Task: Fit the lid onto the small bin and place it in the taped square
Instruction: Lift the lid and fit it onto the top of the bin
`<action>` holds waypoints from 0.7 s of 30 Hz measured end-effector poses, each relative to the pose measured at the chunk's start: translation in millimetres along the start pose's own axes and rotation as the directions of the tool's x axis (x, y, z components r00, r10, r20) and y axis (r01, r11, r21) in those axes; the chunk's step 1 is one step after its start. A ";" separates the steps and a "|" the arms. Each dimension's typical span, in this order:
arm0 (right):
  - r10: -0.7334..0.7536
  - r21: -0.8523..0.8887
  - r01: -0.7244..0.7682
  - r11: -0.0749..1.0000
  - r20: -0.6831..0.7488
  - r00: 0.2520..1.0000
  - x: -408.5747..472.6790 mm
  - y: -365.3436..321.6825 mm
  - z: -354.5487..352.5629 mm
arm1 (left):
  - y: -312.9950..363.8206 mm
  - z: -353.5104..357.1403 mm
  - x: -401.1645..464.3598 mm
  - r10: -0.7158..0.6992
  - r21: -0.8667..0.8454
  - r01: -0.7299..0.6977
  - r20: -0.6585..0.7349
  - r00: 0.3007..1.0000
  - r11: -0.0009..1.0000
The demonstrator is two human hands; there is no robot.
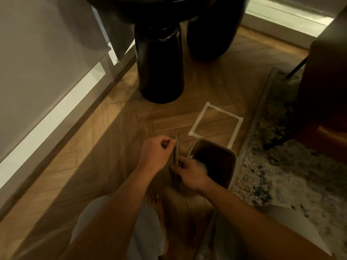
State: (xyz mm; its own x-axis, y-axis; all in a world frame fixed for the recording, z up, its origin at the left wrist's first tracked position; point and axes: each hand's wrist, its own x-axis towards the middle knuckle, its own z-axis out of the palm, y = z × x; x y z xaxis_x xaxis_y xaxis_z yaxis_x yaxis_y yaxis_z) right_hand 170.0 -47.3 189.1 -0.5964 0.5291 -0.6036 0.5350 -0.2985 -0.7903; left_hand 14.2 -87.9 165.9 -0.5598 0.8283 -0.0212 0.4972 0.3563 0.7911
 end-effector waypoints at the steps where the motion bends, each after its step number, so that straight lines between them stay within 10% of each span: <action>1: 0.022 0.099 -0.021 0.995 -0.005 1.000 0.9 0.5 -7.7 | 1.9 2.0 0.6 0.000 -0.006 0.000 -0.004 1.000 1.000; 9: 0.114 0.702 -0.036 0.711 -0.064 0.991 13.1 17.7 -88.0 | 10.6 22.6 21.6 -0.238 -0.105 0.232 -0.045 0.970 0.967; 21: 0.206 0.684 -0.017 0.729 -0.196 0.959 12.9 68.9 -140.6 | 24.9 80.0 13.6 -0.423 -0.069 0.498 0.435 0.795 0.865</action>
State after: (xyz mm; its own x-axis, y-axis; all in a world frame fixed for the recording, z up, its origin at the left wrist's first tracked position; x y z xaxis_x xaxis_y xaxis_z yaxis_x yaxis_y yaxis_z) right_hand 283.3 50.6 141.6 -0.3448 0.6015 -0.7207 -0.0089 -0.7698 -0.6382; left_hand 72.1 -33.2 136.4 -0.3667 0.6958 -0.6176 0.1055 0.6907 0.7154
